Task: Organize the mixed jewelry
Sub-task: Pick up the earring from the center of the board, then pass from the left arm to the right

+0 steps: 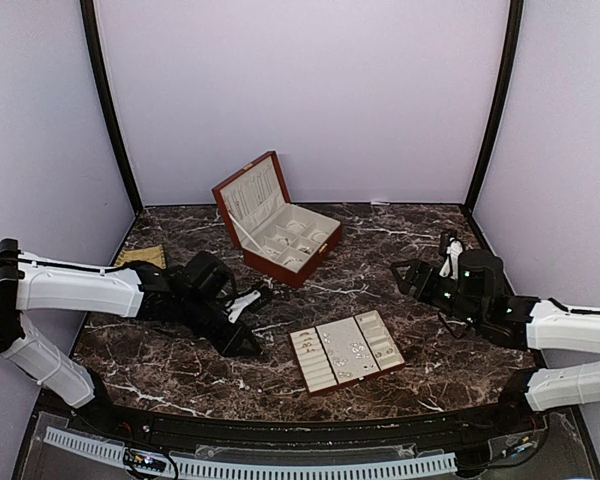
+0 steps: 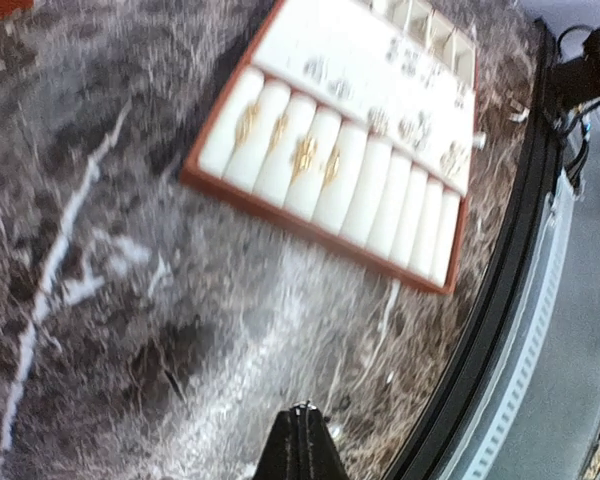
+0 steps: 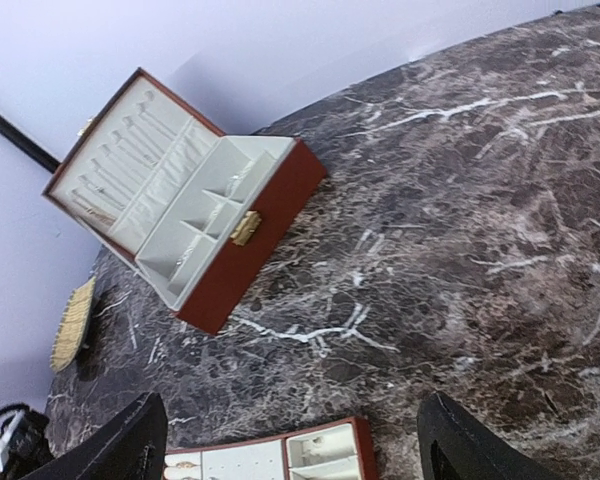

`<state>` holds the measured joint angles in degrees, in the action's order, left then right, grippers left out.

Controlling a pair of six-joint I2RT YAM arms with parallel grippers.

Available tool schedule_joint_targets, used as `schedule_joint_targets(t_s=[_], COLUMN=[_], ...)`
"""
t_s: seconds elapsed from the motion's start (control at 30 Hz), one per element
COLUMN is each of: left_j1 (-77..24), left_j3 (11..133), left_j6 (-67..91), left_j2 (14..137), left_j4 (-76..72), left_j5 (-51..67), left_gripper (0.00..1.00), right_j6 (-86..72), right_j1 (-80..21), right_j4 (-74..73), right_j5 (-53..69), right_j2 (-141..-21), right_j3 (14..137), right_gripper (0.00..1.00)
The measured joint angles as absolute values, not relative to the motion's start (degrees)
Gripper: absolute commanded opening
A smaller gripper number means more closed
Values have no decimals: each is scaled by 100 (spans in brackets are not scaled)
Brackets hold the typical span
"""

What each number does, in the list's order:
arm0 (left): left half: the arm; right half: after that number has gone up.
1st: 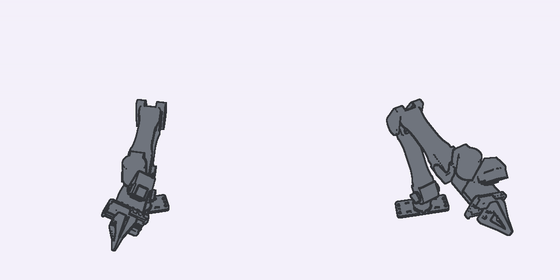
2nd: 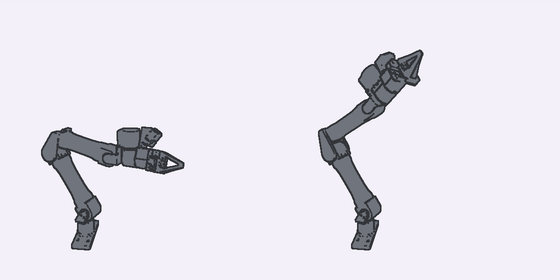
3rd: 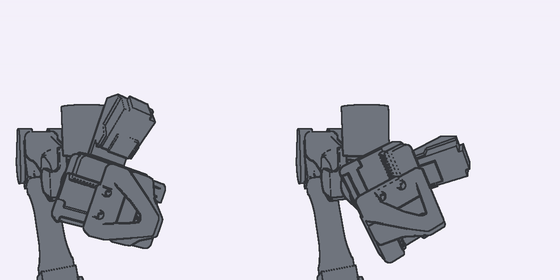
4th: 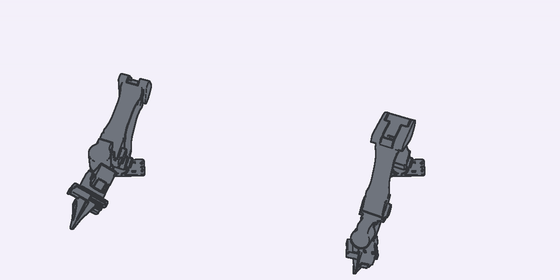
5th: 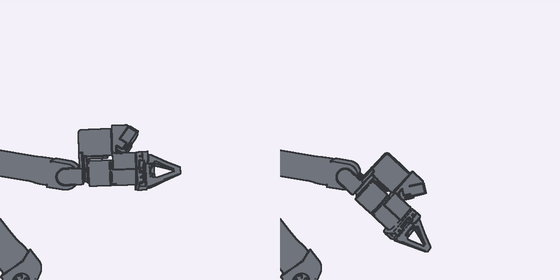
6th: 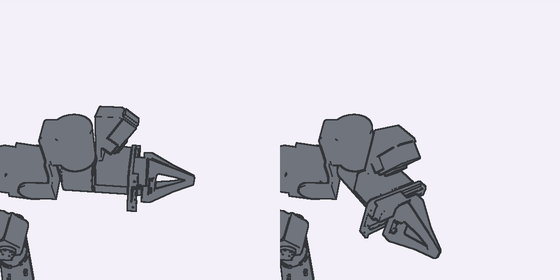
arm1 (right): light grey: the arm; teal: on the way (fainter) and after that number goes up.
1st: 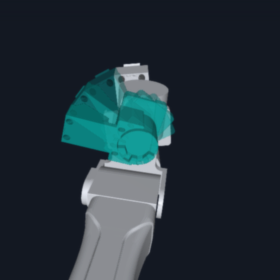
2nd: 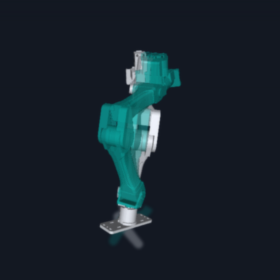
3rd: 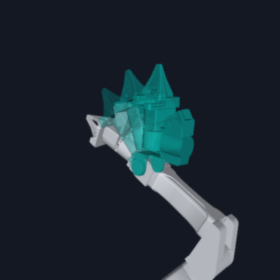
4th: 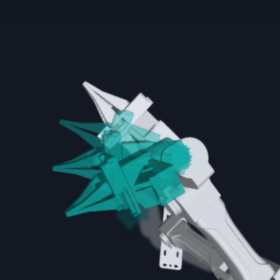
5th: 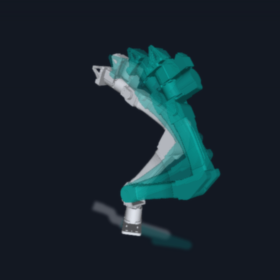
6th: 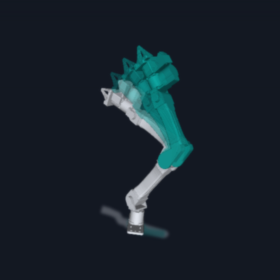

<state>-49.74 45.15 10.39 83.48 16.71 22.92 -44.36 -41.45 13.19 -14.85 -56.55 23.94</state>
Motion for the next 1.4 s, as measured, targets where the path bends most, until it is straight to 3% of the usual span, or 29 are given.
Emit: schedule_joint_targets(t_s=[0.23,0.6,0.97,1.4], left_j1=[-4974,-4974,-4974,-4974], left_j3=[4663,4799,4779,4628], left_j6=[1680,2803,3533,3828], left_j2=[8195,8263,8289,8256], left_j4=[198,-2515,-3592,-3944], left_j5=[1977,2578,3778,3983], left_gripper=[0,0,0,0], right_j6=[-3986,-3771,-3701,-3765], right_j1=[-4158,-4644,-5094,-5256], right_j4=[2152,3339,3798,4080], right_j5=[-54,1837,2834,3218], right_j2=[-5994,-6897,-7649,-7778], right_j3=[2539,3433,3977,4056], right_gripper=[87,71,58,43])
